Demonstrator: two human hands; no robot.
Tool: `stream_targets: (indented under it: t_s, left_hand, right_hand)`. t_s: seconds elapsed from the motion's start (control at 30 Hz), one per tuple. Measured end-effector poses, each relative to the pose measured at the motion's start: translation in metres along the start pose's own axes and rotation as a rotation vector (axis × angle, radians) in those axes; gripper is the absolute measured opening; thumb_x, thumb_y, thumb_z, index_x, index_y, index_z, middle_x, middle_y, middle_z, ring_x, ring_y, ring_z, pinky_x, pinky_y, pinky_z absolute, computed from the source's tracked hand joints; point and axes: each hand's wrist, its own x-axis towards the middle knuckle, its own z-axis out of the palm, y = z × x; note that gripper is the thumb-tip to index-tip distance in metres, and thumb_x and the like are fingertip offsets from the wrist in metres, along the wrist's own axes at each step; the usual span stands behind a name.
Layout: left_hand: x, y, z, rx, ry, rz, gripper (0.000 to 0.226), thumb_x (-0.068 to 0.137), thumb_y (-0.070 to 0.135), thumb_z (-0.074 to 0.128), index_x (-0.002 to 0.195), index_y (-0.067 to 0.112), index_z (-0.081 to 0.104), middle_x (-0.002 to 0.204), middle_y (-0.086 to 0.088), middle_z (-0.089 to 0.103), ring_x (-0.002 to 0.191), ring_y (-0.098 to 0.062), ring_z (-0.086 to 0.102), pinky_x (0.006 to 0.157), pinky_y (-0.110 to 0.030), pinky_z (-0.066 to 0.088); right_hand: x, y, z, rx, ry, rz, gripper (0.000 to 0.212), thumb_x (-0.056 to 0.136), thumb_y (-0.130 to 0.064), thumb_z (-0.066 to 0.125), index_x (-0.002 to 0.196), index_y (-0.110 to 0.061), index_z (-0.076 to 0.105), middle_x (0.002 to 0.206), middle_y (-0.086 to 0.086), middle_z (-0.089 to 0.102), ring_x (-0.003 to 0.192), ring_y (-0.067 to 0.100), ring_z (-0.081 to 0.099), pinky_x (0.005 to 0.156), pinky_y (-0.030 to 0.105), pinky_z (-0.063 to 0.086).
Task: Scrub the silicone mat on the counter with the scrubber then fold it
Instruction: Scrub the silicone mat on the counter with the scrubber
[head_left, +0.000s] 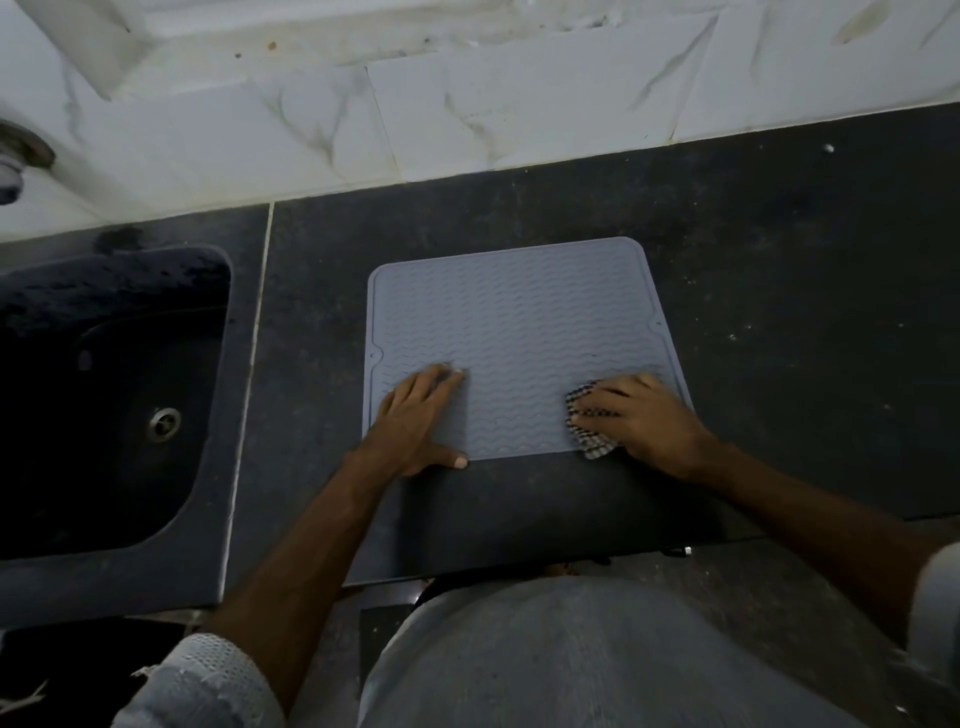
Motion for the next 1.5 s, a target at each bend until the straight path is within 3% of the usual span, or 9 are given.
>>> stream_targets:
  t_s: [0.07,0.2,0.37,0.63,0.73,0.97,1.13,1.23,1.5]
  left_hand:
    - [0.001,0.0,-0.001,0.005,0.001,-0.002,0.12,0.067,0.054,0.078,0.153,0.03,-0.004,0.16,0.003,-0.007,0.146,-0.028,-0.005,0.115,-0.054,0.008]
    - [0.004,0.001,0.001,0.005,-0.004,-0.012,0.122,0.065,0.054,0.079,0.152,0.032,-0.003,0.159,0.004,-0.007,0.145,-0.029,-0.005,0.114,-0.056,0.009]
    - [0.006,-0.003,0.003,0.025,0.005,-0.015,0.124,0.062,0.057,0.08,0.152,0.032,-0.001,0.158,0.005,-0.005,0.144,-0.028,-0.004,0.113,-0.055,0.01]
    - [0.005,-0.006,0.003,0.011,0.013,0.002,0.123,0.063,0.058,0.078,0.152,0.031,-0.001,0.159,0.003,-0.005,0.145,-0.029,-0.005,0.114,-0.054,0.006]
    - [0.006,-0.003,0.001,0.024,0.014,0.003,0.122,0.062,0.058,0.079,0.152,0.032,-0.001,0.158,0.004,-0.004,0.144,-0.027,-0.004,0.114,-0.053,0.007]
    - [0.006,-0.001,-0.002,0.073,0.0,-0.013,0.124,0.061,0.061,0.078,0.152,0.032,-0.001,0.158,0.004,-0.003,0.145,-0.025,-0.003,0.114,-0.051,0.007]
    - [0.005,-0.005,-0.002,0.064,0.02,0.03,0.121,0.062,0.061,0.077,0.152,0.032,0.0,0.157,0.003,-0.002,0.143,-0.025,-0.001,0.114,-0.05,0.007]
    - [0.004,-0.004,-0.003,0.057,0.012,0.038,0.119,0.064,0.06,0.077,0.152,0.031,0.001,0.158,0.002,-0.001,0.144,-0.025,-0.002,0.114,-0.051,0.006]
    - [-0.027,-0.05,-0.016,-0.129,0.077,0.034,0.106,0.072,0.047,0.077,0.152,0.035,0.009,0.159,0.001,-0.001,0.145,-0.028,0.003,0.113,-0.058,0.016]
  right_hand:
    - [-0.007,0.007,-0.007,-0.003,-0.057,0.029,0.062,0.046,-0.001,0.083,0.104,-0.018,0.07,0.111,0.002,0.068,0.102,0.028,0.063,0.076,0.042,0.047]
    - [0.024,-0.006,-0.006,0.054,0.033,0.082,0.044,0.061,-0.005,0.079,0.102,-0.018,0.071,0.11,0.002,0.069,0.104,0.026,0.057,0.081,0.035,0.032]
    - [0.078,-0.055,0.015,0.044,-0.001,-0.069,0.038,0.068,-0.016,0.076,0.104,-0.023,0.07,0.112,-0.002,0.068,0.102,0.024,0.062,0.081,0.035,0.038]
    - [0.015,-0.01,-0.003,-0.038,-0.111,0.026,0.063,0.049,-0.006,0.084,0.109,-0.021,0.068,0.115,0.001,0.067,0.104,0.028,0.062,0.082,0.039,0.045]
    - [0.03,-0.017,-0.003,-0.031,-0.081,0.02,0.055,0.053,-0.01,0.084,0.104,-0.021,0.07,0.111,0.0,0.068,0.1,0.027,0.063,0.08,0.035,0.033]
    - [0.094,-0.073,0.022,-0.029,-0.019,-0.089,0.034,0.071,-0.02,0.071,0.104,-0.028,0.069,0.113,-0.006,0.067,0.102,0.021,0.062,0.079,0.033,0.041]
    - [0.052,-0.04,0.011,-0.029,0.003,-0.058,0.051,0.061,-0.007,0.075,0.109,-0.023,0.068,0.115,0.0,0.067,0.103,0.026,0.062,0.082,0.035,0.038]
    - [0.044,-0.036,0.006,-0.023,-0.037,0.0,0.061,0.05,-0.002,0.081,0.108,-0.021,0.069,0.113,0.001,0.068,0.102,0.028,0.063,0.08,0.039,0.046]
    - [0.061,-0.043,0.008,0.03,0.014,0.06,0.046,0.059,-0.007,0.077,0.103,-0.019,0.07,0.108,0.001,0.069,0.101,0.027,0.06,0.08,0.039,0.044]
